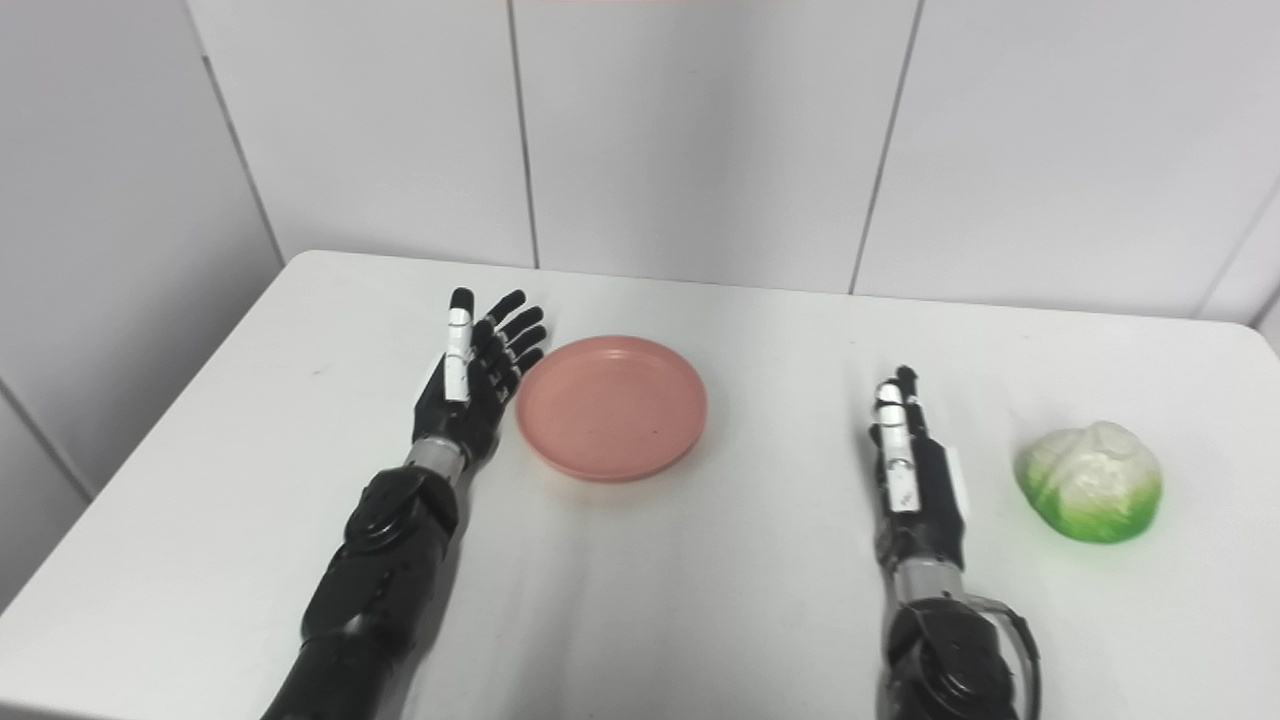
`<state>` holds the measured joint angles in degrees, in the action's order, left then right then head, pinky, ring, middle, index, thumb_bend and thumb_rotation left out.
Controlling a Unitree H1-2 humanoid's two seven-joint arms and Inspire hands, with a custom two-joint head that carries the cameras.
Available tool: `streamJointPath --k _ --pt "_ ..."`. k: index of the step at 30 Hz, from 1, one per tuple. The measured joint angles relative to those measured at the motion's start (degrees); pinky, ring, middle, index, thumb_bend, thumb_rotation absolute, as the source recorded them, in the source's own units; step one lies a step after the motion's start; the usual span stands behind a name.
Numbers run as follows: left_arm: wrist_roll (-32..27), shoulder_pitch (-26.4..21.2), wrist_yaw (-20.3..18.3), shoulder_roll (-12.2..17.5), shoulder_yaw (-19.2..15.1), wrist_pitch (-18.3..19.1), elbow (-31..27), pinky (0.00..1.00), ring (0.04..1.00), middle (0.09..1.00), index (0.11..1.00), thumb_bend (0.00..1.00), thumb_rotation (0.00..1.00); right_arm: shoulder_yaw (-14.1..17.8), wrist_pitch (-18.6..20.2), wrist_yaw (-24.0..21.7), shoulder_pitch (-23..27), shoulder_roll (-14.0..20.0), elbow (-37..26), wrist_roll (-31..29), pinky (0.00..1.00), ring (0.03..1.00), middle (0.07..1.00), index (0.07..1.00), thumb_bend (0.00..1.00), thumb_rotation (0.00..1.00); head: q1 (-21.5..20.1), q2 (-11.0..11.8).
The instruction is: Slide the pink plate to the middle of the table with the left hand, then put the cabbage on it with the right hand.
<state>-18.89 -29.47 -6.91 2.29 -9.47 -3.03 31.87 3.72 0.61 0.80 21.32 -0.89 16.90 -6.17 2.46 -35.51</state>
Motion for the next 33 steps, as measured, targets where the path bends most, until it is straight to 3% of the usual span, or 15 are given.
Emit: streamJointPath --k 1,6,18,24,33 --pt "0.0 0.2 -0.3 -0.4 0.3 0.1 -0.4 0.9 0.893 0.871 0.856 0.82 1.0 -0.1 0.2 0.1 0.0 -0.2 -0.2 0.1 1.0 1.0 1.0 1.0 0.63 0.95 -2.5 -0.5" --pt "-0.3 1.0 -1.7 -2.4 1.7 1.3 -1.9 0.94 0.905 0.881 0.864 0.82 1.0 -1.3 1.8 0.9 -0.1 -1.4 -1.4 1.2 1.0 0.989 0.995 1.0 0.61 0.96 -5.5 -1.2" --pt "0.3 1.1 -2.5 -3.9 3.4 1.5 -1.5 0.87 0.88 0.858 0.846 0.86 0.99 -2.1 3.4 2.5 0.0 -3.4 -2.3 2.9 1.0 0.981 0.999 1.0 0.56 0.98 -13.0 -2.7" --pt "1.3 1.1 -2.5 -5.6 4.5 1.1 -1.4 0.89 0.892 0.867 0.852 0.87 0.99 -2.8 3.5 2.6 0.1 -4.6 -2.3 3.3 1.0 0.986 1.0 1.0 0.57 1.0 -13.5 -3.3" --pt "5.0 2.5 -0.9 -7.2 5.9 0.5 -3.6 0.99 0.982 0.957 0.95 0.76 1.0 -2.4 3.6 2.6 0.5 -4.0 -2.3 2.8 1.0 0.983 1.0 1.0 0.57 0.99 -10.2 -3.9"
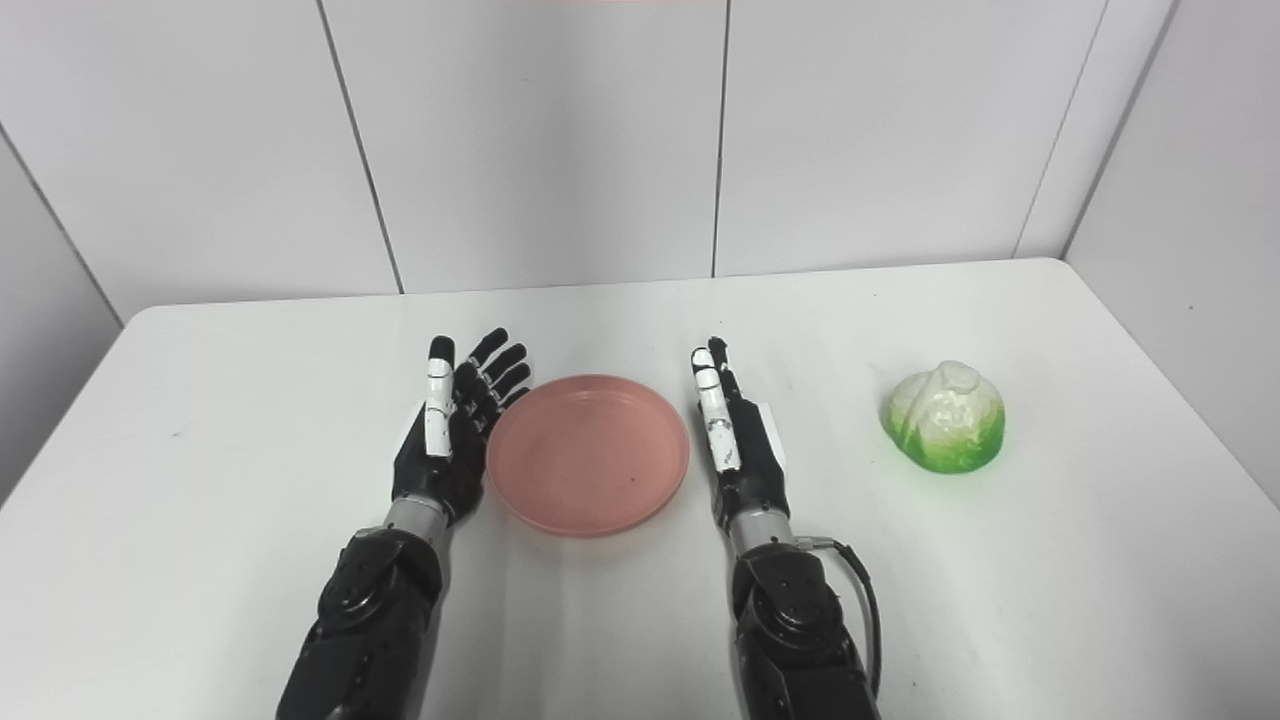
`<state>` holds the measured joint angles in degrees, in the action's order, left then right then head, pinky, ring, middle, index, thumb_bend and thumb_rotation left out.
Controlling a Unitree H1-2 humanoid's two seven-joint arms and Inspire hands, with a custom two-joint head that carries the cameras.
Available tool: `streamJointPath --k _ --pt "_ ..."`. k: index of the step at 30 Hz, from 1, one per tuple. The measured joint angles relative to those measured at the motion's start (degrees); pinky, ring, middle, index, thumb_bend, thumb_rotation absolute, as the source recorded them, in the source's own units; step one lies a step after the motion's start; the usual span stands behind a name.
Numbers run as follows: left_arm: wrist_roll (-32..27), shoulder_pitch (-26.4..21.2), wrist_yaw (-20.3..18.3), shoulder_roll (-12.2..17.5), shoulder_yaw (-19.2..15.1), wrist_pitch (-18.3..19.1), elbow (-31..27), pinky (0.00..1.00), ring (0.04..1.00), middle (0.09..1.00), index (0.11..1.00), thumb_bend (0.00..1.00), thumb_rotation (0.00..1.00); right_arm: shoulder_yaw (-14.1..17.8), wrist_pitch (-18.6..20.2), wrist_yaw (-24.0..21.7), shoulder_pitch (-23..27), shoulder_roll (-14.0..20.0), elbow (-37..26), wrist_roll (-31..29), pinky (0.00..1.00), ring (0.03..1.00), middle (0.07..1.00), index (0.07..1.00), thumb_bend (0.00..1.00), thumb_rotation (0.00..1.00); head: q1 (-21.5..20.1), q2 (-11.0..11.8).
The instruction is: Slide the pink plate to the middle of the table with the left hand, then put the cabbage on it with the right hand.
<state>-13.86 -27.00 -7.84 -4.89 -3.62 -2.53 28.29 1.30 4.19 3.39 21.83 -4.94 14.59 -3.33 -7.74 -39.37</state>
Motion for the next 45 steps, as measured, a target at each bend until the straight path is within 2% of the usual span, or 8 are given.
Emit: streamJointPath --k 6,13,18,22,26,30,35,45 --pt "2.8 0.9 0.5 -0.5 1.5 -4.0 0.5 1.0 1.0 0.999 1.0 0.69 1.0 0.6 0.2 -0.2 0.1 0.2 -0.1 -0.8 1.0 0.997 1.0 1.0 0.57 0.97 2.2 -0.1" --pt "8.7 0.5 5.5 -1.1 2.6 -7.2 2.0 1.0 1.0 1.0 1.0 0.7 1.0 1.2 0.1 -0.1 0.6 2.2 -0.2 0.0 1.0 1.0 0.998 1.0 0.6 0.97 3.0 -0.3" --pt "10.9 -0.2 8.2 -2.0 2.9 -7.6 3.3 1.0 1.0 1.0 1.0 0.74 1.0 1.2 0.1 -1.0 1.2 5.5 -6.3 1.4 1.0 1.0 0.993 0.998 0.61 0.92 3.1 -1.2" --pt "11.0 -1.0 8.4 -2.5 2.9 -8.7 4.7 1.0 1.0 1.0 1.0 0.68 1.0 -0.1 1.6 -4.9 2.7 12.5 -12.9 3.5 1.0 0.994 0.993 0.999 0.63 0.93 2.7 -1.2" --pt "12.2 -1.7 10.2 -2.7 2.9 -11.0 6.3 1.0 1.0 1.0 1.0 0.68 1.0 -2.2 11.8 -10.0 3.6 23.7 -19.2 10.3 0.98 1.0 0.999 1.0 0.72 0.91 2.2 -1.6" --pt "12.9 -1.8 11.7 -2.7 2.8 -11.0 6.4 1.0 1.0 1.0 1.0 0.69 1.0 -4.4 21.2 -15.2 5.5 33.6 -21.1 16.6 0.94 0.996 0.997 0.985 0.81 0.76 0.2 -1.5" --pt "12.7 -1.9 11.5 -2.7 2.9 -10.6 6.4 1.0 1.0 1.0 1.0 0.72 1.0 -4.3 22.8 -20.5 7.4 36.9 -20.4 22.4 0.9 0.966 0.97 0.954 0.86 0.61 -2.7 -1.4" --pt "10.9 -1.9 10.8 -2.2 1.8 -10.2 6.3 1.0 1.0 1.0 1.0 0.7 1.0 -3.7 22.9 -30.9 10.1 38.6 -14.7 35.7 0.88 0.968 0.968 0.909 0.91 0.42 -10.4 0.1"
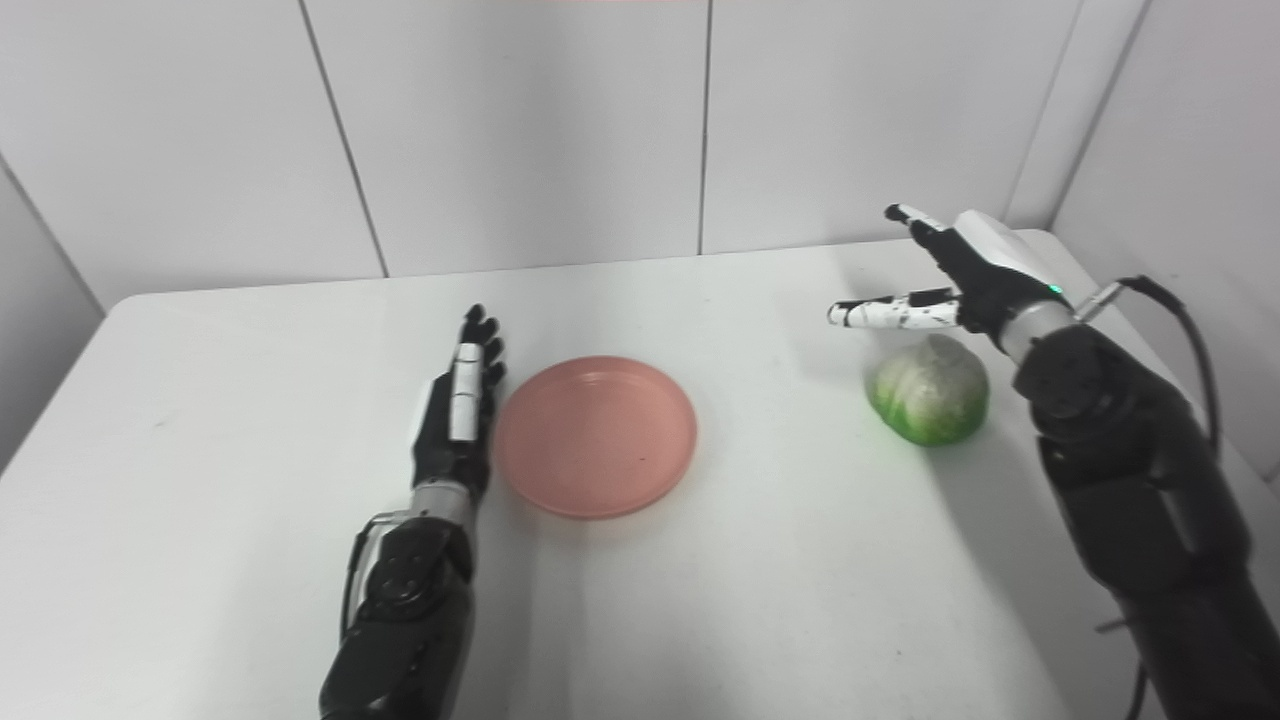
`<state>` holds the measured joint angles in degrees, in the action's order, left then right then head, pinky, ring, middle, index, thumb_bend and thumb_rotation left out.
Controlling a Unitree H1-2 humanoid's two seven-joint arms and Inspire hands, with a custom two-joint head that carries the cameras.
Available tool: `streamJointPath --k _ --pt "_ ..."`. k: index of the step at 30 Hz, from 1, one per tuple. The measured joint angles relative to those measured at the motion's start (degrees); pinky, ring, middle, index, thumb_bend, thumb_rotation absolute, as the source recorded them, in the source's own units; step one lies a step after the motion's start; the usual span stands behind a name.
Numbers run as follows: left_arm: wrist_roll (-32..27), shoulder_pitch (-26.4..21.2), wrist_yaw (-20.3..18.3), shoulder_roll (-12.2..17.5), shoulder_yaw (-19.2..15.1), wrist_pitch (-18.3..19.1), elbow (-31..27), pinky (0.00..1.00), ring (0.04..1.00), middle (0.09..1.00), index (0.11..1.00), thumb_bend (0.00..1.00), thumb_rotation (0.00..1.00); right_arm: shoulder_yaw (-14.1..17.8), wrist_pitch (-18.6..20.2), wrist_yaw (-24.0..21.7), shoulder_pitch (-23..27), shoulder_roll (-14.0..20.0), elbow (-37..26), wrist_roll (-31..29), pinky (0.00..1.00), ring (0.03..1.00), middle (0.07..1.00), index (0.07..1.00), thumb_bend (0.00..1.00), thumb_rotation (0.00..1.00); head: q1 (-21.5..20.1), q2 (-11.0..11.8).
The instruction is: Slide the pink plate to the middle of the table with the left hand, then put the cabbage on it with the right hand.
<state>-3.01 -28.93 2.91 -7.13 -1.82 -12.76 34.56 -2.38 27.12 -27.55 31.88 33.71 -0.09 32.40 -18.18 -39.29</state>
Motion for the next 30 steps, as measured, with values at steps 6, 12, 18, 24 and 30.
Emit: streamJointPath --k 6,12,18,24,30 --pt "-0.7 1.0 -1.8 1.6 0.2 1.4 -2.0 1.0 1.0 1.0 1.0 0.75 1.0 1.1 0.0 -1.0 0.0 -0.1 1.9 0.9 0.88 0.964 0.957 0.873 0.93 0.37 -4.2 0.0" --pt "-1.7 2.7 -4.6 4.2 0.4 8.4 -7.1 1.0 1.0 1.0 1.0 0.76 1.0 2.1 0.0 -3.6 0.0 -2.0 3.9 3.8 0.77 0.88 0.914 0.898 1.0 0.33 -8.3 0.2" --pt "-2.2 2.8 -6.3 5.3 0.5 9.6 -7.9 1.0 1.0 1.0 1.0 0.76 1.0 -2.4 0.0 -8.1 1.0 -1.7 6.2 12.0 0.97 0.994 0.98 0.909 1.0 0.41 -11.7 0.8" --pt "-4.4 2.8 -8.0 6.0 -0.2 9.6 -7.7 1.0 1.0 1.0 1.0 0.76 1.0 -2.4 0.0 -12.0 1.8 -2.1 7.2 17.7 0.75 0.908 0.922 0.894 1.0 0.41 -13.0 1.1" --pt "-4.9 2.2 -8.8 6.2 -0.4 8.4 -6.1 1.0 1.0 1.0 1.0 0.77 1.0 0.4 0.0 -16.9 2.6 -4.3 8.3 19.4 0.73 0.89 0.956 0.92 1.0 0.35 -13.4 1.1"
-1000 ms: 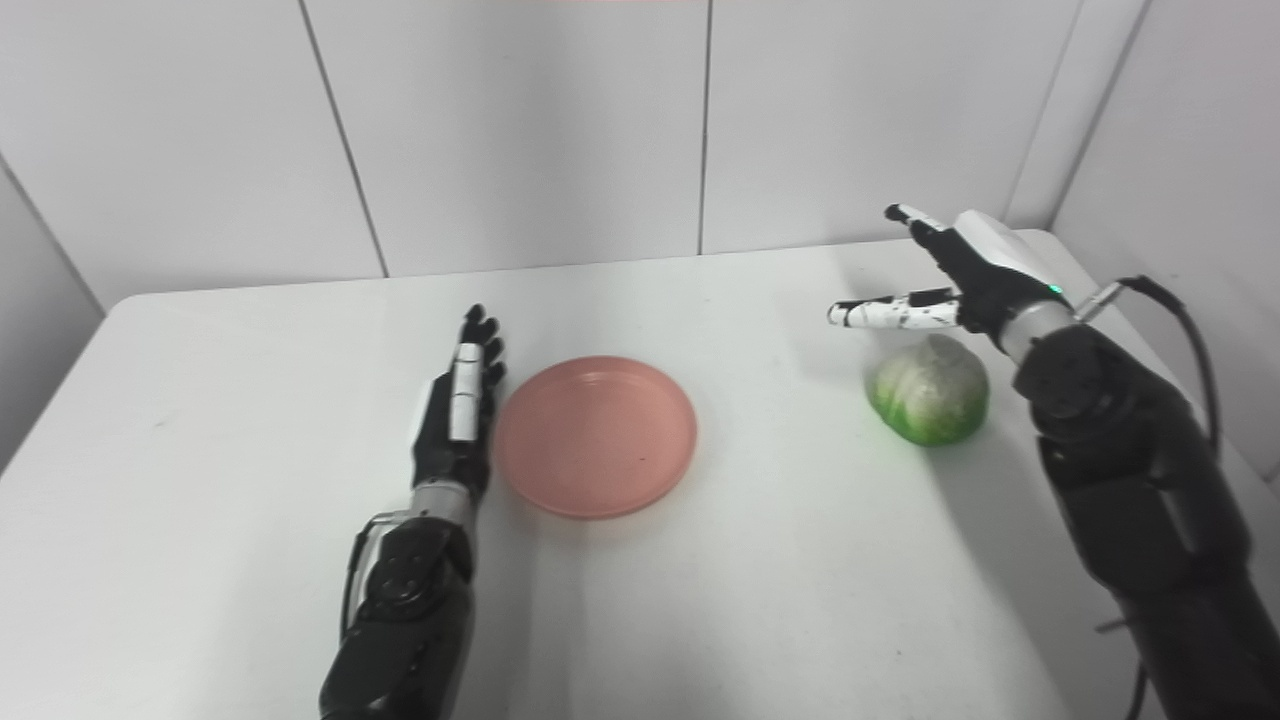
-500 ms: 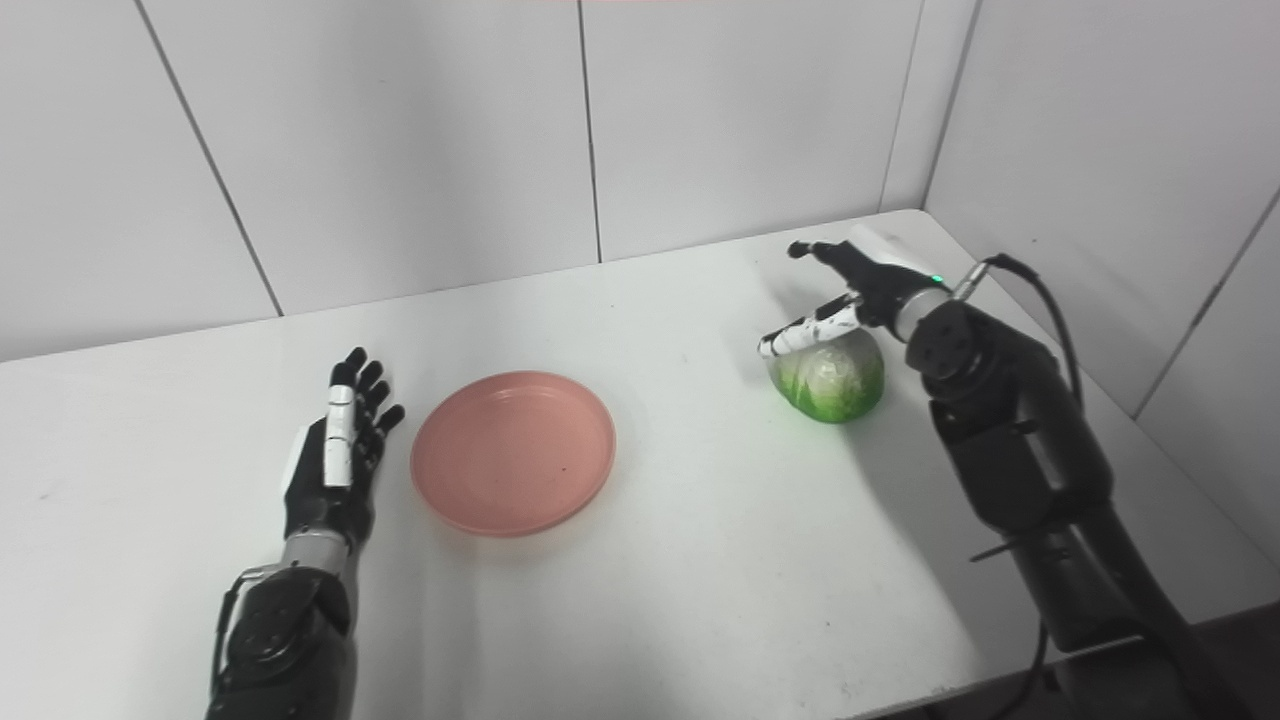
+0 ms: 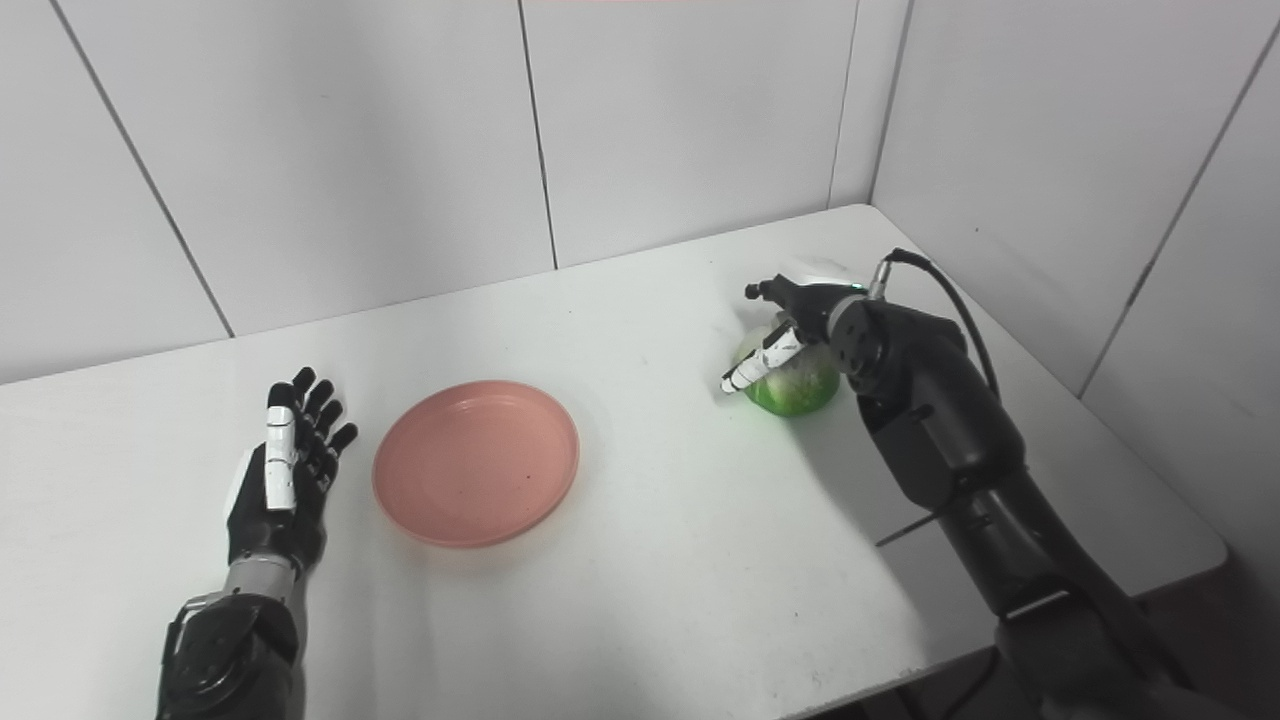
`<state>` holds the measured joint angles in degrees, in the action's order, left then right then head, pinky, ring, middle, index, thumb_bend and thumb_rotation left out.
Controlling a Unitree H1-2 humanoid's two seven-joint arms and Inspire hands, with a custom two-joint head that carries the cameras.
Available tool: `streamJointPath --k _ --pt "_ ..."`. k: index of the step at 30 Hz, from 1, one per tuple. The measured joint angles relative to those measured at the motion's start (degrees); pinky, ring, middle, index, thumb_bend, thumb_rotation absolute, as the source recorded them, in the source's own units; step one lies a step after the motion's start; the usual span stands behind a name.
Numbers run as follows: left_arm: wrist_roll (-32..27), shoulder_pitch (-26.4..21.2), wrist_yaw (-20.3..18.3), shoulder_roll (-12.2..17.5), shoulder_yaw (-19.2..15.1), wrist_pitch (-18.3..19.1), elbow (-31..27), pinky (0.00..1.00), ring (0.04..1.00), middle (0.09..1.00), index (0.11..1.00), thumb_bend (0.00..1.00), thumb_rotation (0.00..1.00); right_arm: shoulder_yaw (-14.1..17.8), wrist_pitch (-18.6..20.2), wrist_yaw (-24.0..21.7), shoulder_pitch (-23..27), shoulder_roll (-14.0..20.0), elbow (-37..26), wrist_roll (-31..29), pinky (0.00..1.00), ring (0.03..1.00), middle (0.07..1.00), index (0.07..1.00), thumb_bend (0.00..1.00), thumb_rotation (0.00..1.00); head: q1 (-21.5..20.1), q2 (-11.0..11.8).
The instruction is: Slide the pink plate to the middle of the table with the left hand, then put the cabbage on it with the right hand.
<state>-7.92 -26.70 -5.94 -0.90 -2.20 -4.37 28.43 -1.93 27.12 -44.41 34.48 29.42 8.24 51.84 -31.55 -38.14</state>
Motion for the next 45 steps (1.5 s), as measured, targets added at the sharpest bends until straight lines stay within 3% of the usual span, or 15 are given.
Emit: streamJointPath --k 3,9,15,21,23,28,30,31,32,33,35,37,39,42,45 --pt "-0.1 0.0 -0.1 0.1 0.0 -0.2 0.1 1.0 1.0 1.0 1.0 0.79 1.0 2.3 0.0 -2.0 1.4 -1.5 2.7 1.8 0.8 0.964 0.988 0.922 1.0 0.29 0.3 0.0" --pt "-0.2 0.0 -0.7 0.1 -0.1 -1.0 0.5 1.0 1.0 1.0 1.0 0.81 1.0 2.4 0.0 -2.3 2.2 -2.0 5.4 3.7 0.72 0.868 0.932 0.92 1.0 0.2 0.4 -0.3" --pt "-0.2 0.0 -0.7 0.1 -0.1 -1.0 0.4 1.0 1.0 1.0 1.0 0.79 1.0 1.8 0.0 -3.9 2.5 -2.0 5.0 6.4 0.69 0.869 0.924 0.909 0.97 0.12 0.8 -0.4" --pt "-0.2 0.0 -0.7 0.0 0.0 -1.0 0.4 1.0 1.0 1.0 1.0 0.79 1.0 2.2 0.0 -5.3 2.7 -2.0 5.0 7.3 0.66 0.823 0.882 0.898 0.97 0.13 0.9 -0.5" --pt "-0.2 0.1 -0.7 0.0 -0.1 -1.0 0.4 1.0 1.0 1.0 1.0 0.79 1.0 2.5 0.0 -5.9 2.7 -2.0 5.0 7.5 0.79 0.97 0.981 0.9 0.98 0.14 0.9 -0.6" --pt "-0.3 0.2 -0.7 -0.1 0.0 -0.9 0.2 1.0 1.0 1.0 1.0 0.79 1.0 2.2 0.0 -7.7 2.7 -1.7 4.4 8.0 0.72 0.852 0.891 0.898 0.98 0.14 1.1 -0.6" --pt "-0.5 0.2 -0.7 -0.1 0.0 -0.6 0.0 1.0 1.0 1.0 1.0 0.78 1.0 -0.5 0.0 -8.6 2.8 -0.5 3.7 9.0 0.75 0.875 0.899 0.88 0.94 0.14 1.1 -0.6" --pt "-0.7 0.2 -0.7 -0.1 0.0 -0.5 0.0 1.0 1.0 1.0 1.0 0.78 1.0 -1.1 0.0 -8.9 2.8 -0.2 3.5 9.3 0.53 0.635 0.695 0.83 0.88 0.05 1.1 -0.7" --pt "-0.9 0.2 -0.7 -0.1 0.0 -0.3 -0.2 1.0 1.0 1.0 1.0 0.78 1.0 -2.4 0.0 -9.0 2.9 0.3 3.5 9.8 0.53 0.635 0.695 0.83 0.88 0.05 1.1 -0.7" --pt "-0.9 0.2 -0.7 -0.1 0.0 0.0 -0.4 1.0 1.0 1.0 1.0 0.78 1.0 -4.0 0.0 -8.9 3.0 1.1 3.5 10.1 0.38 0.459 0.565 0.801 0.7 0.02 1.1 -0.7" --pt "-0.9 0.5 -0.7 -0.1 0.0 0.3 -1.0 1.0 1.0 1.0 1.0 0.78 1.0 -6.1 0.0 -8.5 3.1 2.1 3.4 10.1 0.24 0.299 0.488 0.758 0.6 0.0 1.2 -0.9" --pt "-0.9 0.8 -0.7 -0.1 0.0 0.6 -1.5 1.0 1.0 1.0 1.0 0.78 1.0 -7.3 0.0 -8.2 3.1 2.7 3.1 10.1 0.22 0.283 0.476 0.732 0.57 0.0 1.2 -0.9" --pt "-0.9 0.8 -0.7 -0.1 0.0 0.6 -1.5 1.0 1.0 1.0 1.0 0.78 1.0 -7.4 0.0 -8.0 3.1 2.7 3.1 10.1 0.26 0.38 0.507 0.673 0.54 0.0 1.3 -1.0" --pt "-0.9 0.8 -0.7 -0.1 0.0 0.6 -1.5 1.0 1.0 1.0 1.0 0.78 1.0 -8.8 0.0 -6.2 3.1 3.3 3.1 9.8 0.32 0.411 0.532 0.632 0.52 0.0 1.4 -1.1" --pt "-0.9 0.8 -0.7 -0.1 0.0 0.6 -1.4 1.0 1.0 1.0 1.0 0.78 1.0 -9.4 0.0 -3.6 3.1 3.3 3.4 9.4 0.37 0.414 0.498 0.516 0.52 0.0 1.6 -1.1"
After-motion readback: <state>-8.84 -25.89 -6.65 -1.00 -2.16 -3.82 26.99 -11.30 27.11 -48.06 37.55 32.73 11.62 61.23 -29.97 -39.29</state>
